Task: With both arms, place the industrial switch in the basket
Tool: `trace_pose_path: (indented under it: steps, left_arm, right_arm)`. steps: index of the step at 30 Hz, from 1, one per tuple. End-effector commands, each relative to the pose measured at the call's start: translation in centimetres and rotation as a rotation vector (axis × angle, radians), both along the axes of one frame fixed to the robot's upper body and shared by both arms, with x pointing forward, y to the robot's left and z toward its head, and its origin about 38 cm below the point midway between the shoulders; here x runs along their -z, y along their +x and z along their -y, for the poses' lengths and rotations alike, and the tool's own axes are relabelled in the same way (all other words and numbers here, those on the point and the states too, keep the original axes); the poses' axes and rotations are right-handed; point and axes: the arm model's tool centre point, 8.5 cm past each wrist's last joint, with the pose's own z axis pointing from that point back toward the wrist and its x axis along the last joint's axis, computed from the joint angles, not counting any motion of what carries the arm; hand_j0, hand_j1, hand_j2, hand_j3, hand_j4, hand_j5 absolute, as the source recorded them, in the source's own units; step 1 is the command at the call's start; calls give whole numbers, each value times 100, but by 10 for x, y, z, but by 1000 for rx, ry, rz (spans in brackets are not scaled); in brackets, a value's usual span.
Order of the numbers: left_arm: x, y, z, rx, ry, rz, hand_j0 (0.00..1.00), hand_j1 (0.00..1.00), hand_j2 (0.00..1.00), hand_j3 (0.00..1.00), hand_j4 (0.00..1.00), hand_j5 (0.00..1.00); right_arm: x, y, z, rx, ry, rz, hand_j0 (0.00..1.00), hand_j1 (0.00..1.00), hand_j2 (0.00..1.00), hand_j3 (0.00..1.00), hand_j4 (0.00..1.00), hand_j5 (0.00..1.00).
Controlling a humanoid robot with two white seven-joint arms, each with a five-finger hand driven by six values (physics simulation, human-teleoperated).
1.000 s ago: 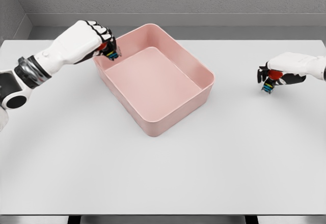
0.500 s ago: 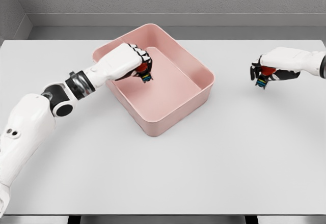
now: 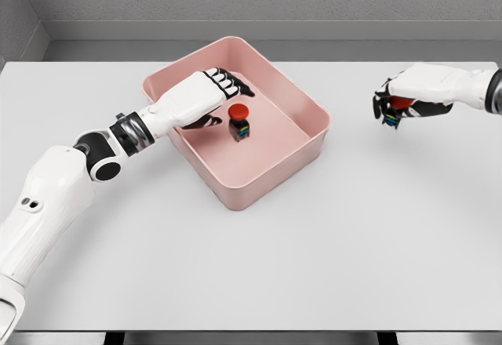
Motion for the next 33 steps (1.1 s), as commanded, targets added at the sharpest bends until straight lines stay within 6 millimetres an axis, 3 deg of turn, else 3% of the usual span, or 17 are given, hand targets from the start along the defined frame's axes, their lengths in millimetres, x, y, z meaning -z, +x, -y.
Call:
trace_pose_path:
  steps: [1,4,5,7,9,12,19,33]
  left_arm:
    - [-1,0,-2,-3,-6,0,90,90,90,90,90,90]
    - [-6,-1,-4,-1,-32,2,93,93,93,93,93,93]
    - [-33,-7,-28,6,-41,52,100,100,100,100,100,100]
    - [-87,-37,-67,58,-14,151,100,100,100,100,100,100]
    - [-103,-70,-81,115,-23,142,100,100,100,100,100,100]
    - [-123,-89,-114,104,21,130,100,100,100,100,100,100]
    - [-96,-104,-126,123,126,31,100,100,100,100,100,100]
    - [-101,-112,-117,159,123,39,100,100,100,100,100,100]
  right_arm:
    - [-2,-2,-4,-12,1,-2,45,45,45,45,45,45]
    - [-5,-3,-8,-27,3,5,45,45,45,45,45,45]
    - [-6,-3,-10,-30,5,8,45,45,45,45,45,45]
    - [-9,-4,-13,-40,6,14,45,45,45,45,45,45]
    - [-12,-3,-15,-44,8,22,45,45,45,45,45,45]
    - [-15,-5,-20,-62,7,27,45,45,45,45,45,45]
    - [-21,-5,-35,-99,17,44,45,45,45,45,45,45]
    - [-30,-4,-61,-157,50,51,45,45,45,45,45,45]
